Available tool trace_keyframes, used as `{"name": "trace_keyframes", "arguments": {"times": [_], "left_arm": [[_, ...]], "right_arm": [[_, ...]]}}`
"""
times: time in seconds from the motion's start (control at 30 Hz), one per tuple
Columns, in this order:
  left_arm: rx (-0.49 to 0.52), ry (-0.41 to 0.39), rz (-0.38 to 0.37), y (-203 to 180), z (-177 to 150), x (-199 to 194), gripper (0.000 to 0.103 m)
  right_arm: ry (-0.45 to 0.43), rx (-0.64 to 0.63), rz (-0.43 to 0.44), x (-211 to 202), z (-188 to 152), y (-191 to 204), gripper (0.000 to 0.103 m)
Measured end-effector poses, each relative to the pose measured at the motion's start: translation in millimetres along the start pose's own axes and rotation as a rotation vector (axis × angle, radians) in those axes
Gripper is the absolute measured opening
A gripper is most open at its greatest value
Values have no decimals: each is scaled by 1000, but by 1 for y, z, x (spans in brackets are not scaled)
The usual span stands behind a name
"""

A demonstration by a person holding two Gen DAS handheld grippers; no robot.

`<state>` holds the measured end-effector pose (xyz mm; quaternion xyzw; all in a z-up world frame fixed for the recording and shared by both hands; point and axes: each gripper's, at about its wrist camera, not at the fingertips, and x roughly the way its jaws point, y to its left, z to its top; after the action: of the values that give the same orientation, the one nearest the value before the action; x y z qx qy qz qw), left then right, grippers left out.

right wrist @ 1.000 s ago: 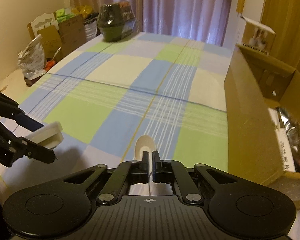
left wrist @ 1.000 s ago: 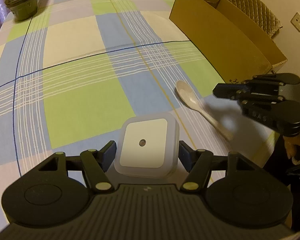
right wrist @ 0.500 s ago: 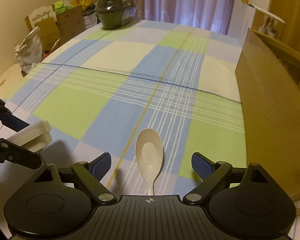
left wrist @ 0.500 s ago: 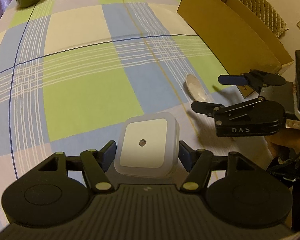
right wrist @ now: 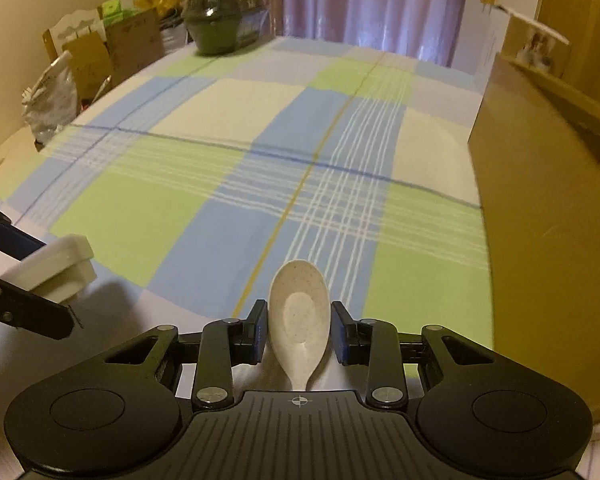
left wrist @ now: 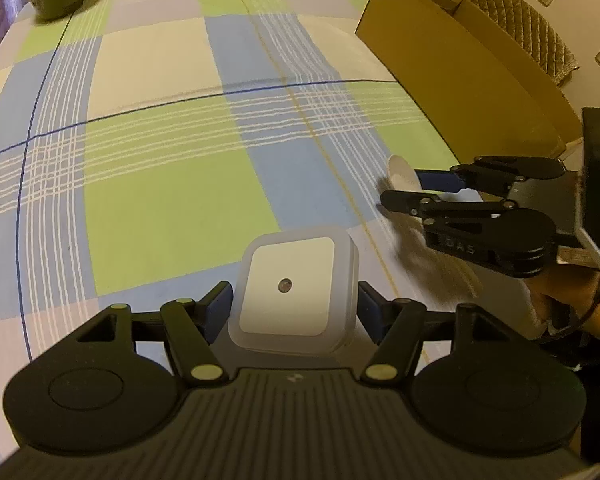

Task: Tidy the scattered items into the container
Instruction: 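Lift the spoon and plug and carry both toward the cardboard box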

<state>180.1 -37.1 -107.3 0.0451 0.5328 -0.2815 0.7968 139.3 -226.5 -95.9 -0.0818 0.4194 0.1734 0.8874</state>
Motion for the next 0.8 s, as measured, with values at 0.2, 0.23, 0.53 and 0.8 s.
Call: {"name": "trace_keyframes", "arguments": {"times": [0.2,0.23,0.53,0.8], "left_arm": [[12,-23,-4,-11,2,-11,62],[15,-28,-3,-14,2,-14,62],[48,-73,24,-36,9,-40,62],[61,-105,40,-47,6,-63,62]], "right_arm": [[-69,8,-11,-35,8,0,35],[-78,7,-12,-40,10,1,35],[-136,3,-32,-78,18,5,35],[-174,4,-36,-107,18,8,35]]}}
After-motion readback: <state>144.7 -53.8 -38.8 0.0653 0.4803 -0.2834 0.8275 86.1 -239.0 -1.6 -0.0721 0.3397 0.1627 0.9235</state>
